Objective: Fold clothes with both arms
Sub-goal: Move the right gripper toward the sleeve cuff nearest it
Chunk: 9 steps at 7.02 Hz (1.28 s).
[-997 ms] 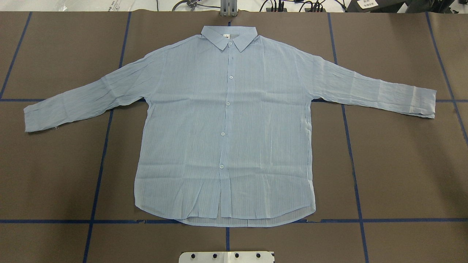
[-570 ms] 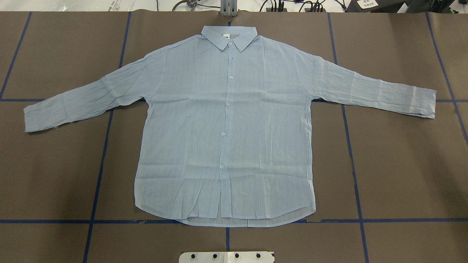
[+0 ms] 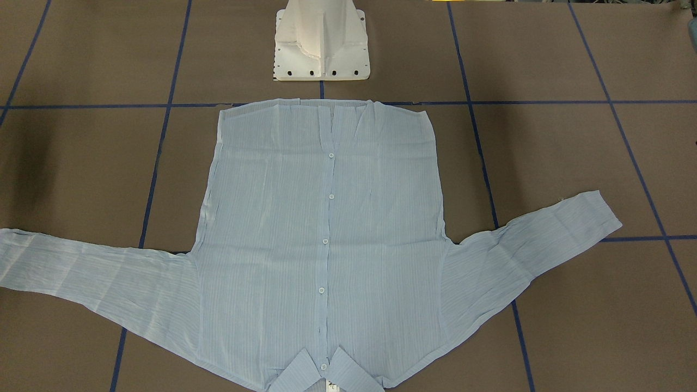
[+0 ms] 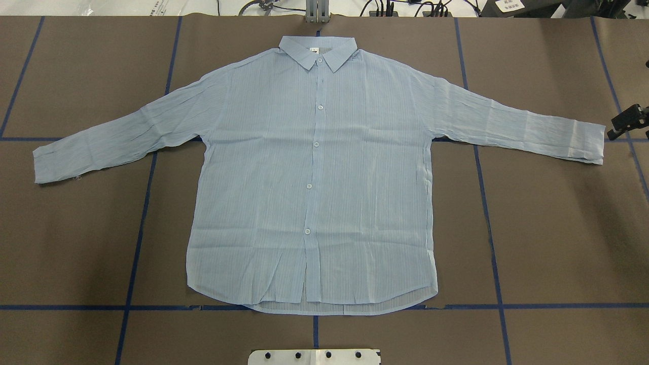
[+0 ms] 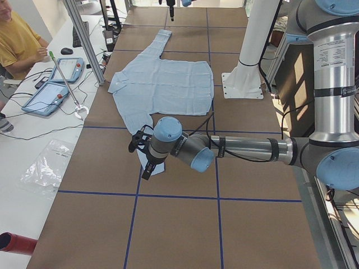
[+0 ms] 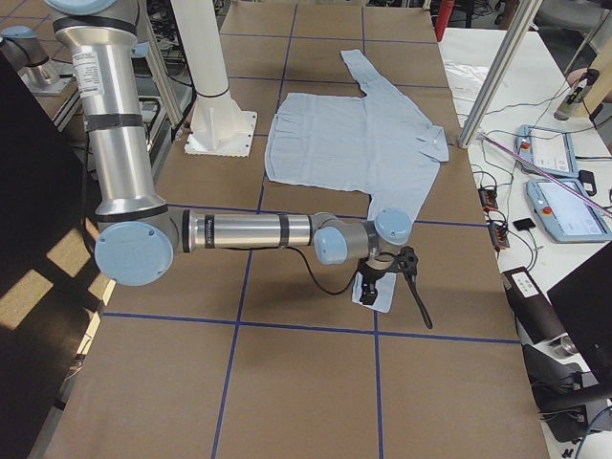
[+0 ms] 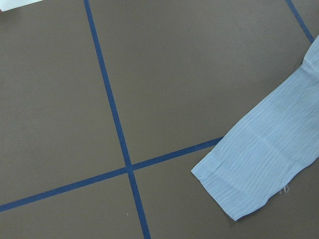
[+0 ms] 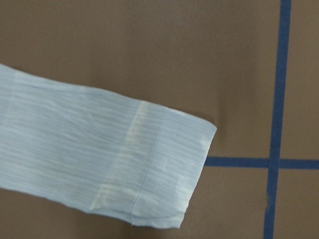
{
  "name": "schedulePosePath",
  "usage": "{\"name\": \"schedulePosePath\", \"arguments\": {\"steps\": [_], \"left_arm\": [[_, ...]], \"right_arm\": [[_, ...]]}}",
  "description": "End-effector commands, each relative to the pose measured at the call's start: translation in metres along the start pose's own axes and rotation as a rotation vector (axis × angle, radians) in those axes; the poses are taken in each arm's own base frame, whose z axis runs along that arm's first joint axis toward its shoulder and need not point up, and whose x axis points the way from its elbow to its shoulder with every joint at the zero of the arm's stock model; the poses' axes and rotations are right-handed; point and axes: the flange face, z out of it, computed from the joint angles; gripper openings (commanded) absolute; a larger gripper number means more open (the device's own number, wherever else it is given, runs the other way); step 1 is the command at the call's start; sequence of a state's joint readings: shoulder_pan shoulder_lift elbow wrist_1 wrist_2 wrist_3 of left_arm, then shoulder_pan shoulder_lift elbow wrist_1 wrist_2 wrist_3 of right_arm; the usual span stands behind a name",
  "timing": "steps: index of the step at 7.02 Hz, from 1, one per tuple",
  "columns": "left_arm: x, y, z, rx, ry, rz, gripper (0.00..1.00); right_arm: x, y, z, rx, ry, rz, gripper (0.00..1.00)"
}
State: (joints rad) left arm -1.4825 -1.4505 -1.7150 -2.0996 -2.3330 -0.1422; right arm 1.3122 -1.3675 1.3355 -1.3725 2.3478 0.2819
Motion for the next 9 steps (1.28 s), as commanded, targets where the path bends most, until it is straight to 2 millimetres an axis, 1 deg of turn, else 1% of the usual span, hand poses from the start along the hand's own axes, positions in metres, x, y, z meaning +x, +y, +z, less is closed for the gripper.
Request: {"name": "schedulePosePath", "arguments": {"steps": [1,2,3,4,5,6,7,9], "left_arm": [[0.002,-0.003,0.001,0.000,0.002,0.005,1.00],[0.004,-0.003,0.004,-0.004,0.004,0.009,1.00],[0.004,-0.002,0.004,-0.005,0.004,0.008,1.00],[0.000,0.000,0.009,-0.015,0.005,0.001,1.00],[0.002,0.000,0.014,-0.025,0.009,0.005,1.00],[0.003,0.000,0.014,-0.024,0.008,0.007,1.00],[0.004,-0.002,0.013,-0.023,0.010,0.009,1.00],[0.005,-0.004,0.013,-0.019,0.011,0.013,1.00]], "right_arm": [[0.020,-0.028,0.025,0.018,0.037,-0.006,0.98],[0.017,-0.041,0.025,0.053,0.028,-0.040,0.96],[0.018,-0.050,0.037,0.039,0.032,-0.040,0.95],[0.009,-0.059,0.033,0.059,0.027,-0.061,0.95],[0.014,-0.057,0.038,0.047,0.031,-0.052,0.94],[0.012,-0.057,0.046,0.040,0.032,-0.060,0.90],[0.004,-0.057,0.057,0.036,0.068,-0.078,0.79],[0.011,-0.054,0.064,0.026,0.083,-0.069,0.77]]}}
